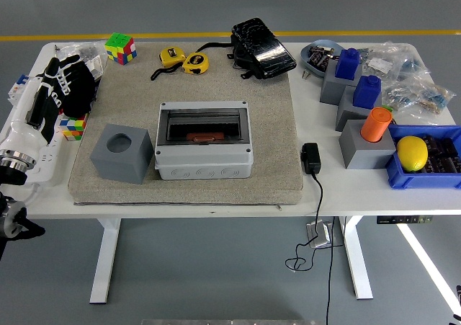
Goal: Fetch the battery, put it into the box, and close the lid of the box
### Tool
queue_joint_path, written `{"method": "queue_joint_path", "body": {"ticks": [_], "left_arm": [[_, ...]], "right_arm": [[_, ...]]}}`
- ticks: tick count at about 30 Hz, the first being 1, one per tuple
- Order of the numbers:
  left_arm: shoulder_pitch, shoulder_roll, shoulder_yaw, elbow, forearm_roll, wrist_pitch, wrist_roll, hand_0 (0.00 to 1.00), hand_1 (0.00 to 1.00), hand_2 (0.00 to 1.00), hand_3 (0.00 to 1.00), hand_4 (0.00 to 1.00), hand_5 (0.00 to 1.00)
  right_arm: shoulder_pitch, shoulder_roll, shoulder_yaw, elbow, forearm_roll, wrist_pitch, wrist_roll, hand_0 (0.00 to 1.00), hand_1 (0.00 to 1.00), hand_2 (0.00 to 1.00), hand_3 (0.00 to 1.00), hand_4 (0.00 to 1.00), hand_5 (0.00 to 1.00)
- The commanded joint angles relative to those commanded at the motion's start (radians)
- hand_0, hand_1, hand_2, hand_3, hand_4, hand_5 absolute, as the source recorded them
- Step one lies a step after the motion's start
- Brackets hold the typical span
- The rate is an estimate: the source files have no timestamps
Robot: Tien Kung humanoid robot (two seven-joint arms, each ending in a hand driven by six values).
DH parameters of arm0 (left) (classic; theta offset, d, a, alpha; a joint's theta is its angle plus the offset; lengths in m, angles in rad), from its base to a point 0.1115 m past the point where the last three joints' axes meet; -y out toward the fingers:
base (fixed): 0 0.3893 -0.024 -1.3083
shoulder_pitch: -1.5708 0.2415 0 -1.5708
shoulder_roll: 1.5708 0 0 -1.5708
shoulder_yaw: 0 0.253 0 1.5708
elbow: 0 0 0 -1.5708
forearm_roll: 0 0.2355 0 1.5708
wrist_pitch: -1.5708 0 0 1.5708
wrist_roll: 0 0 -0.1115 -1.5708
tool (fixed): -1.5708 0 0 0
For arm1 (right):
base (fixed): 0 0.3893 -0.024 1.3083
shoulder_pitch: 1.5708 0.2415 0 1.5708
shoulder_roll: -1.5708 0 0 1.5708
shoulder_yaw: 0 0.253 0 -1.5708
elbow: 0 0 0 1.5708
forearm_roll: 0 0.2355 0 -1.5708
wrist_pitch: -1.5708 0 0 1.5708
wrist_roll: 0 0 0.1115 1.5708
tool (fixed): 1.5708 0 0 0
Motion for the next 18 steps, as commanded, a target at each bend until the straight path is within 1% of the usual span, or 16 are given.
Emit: {"method": "queue_joint_path", "body": {"ticks": [18], "left_arm": [[0.001, 0.000, 0.000, 0.003, 0.009, -0.001, 0.004, 0.899, 0.909, 0.859, 0.832, 0.998, 0.959]], "right_arm": [[0.000, 0.002, 0.000, 0.000, 0.001, 0.001, 0.002, 0.826, 0.806, 0.770, 0.792, 0.998, 0.998]]}}
